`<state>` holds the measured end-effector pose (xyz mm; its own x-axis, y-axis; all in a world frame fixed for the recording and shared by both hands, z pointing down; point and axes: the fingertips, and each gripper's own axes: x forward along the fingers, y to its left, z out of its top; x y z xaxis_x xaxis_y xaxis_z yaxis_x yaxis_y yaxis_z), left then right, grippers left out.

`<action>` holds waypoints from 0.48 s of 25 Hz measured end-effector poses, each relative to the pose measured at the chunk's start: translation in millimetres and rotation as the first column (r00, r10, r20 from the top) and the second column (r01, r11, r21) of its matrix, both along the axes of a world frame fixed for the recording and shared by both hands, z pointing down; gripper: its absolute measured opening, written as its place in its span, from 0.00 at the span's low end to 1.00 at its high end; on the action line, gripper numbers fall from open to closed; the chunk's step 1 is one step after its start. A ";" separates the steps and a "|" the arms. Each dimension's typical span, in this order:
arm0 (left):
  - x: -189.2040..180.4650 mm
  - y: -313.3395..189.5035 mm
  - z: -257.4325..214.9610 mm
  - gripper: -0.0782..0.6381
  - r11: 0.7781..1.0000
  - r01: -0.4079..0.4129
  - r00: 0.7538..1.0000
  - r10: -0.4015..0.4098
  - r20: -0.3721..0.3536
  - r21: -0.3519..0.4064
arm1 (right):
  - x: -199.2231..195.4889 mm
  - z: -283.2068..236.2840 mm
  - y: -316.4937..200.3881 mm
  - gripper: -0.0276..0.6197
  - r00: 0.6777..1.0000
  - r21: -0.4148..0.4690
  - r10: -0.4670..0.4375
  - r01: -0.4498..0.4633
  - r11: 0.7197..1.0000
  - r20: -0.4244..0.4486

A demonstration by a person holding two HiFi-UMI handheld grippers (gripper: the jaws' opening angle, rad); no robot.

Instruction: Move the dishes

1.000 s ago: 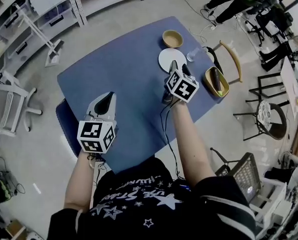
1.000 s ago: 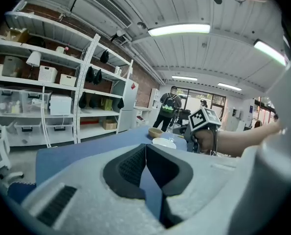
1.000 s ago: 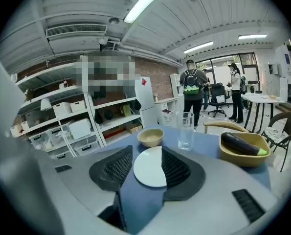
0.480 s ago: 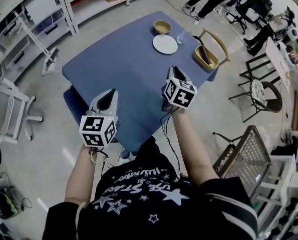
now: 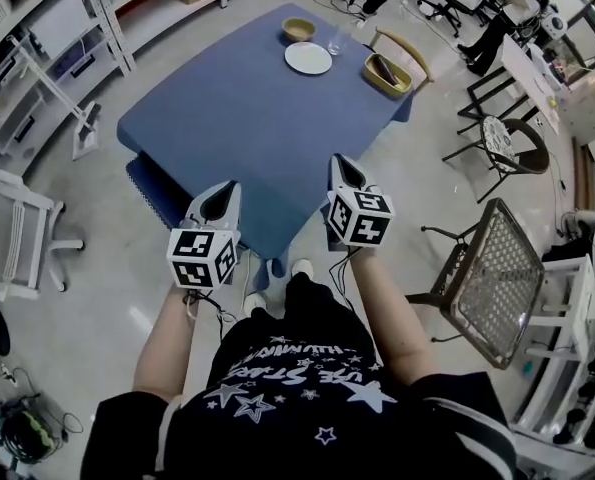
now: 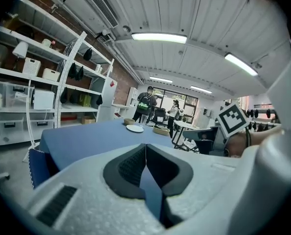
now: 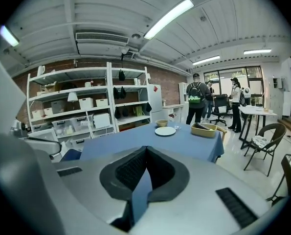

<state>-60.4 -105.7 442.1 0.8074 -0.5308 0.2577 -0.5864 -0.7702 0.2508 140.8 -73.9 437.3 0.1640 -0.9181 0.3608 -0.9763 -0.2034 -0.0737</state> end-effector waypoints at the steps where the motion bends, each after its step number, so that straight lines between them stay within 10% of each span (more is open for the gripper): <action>1: 0.6 4.4 1.2 0.14 1.000 -0.006 1.000 0.006 0.003 0.001 | -2.7 -0.9 7.1 0.05 1.000 -0.001 -0.006 0.006 1.000 -0.007; 12: 8.5 47.1 10.8 0.14 1.000 0.002 0.999 -0.002 0.051 0.002 | -15.8 4.7 66.5 0.05 0.996 -0.017 -0.091 0.090 0.996 -0.022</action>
<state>-51.9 -58.5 452.8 0.7921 -0.5331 0.2973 -0.6000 -0.7695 0.2188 125.0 -7.4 442.0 0.0887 -0.9235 0.3731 -0.9921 -0.1151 -0.0491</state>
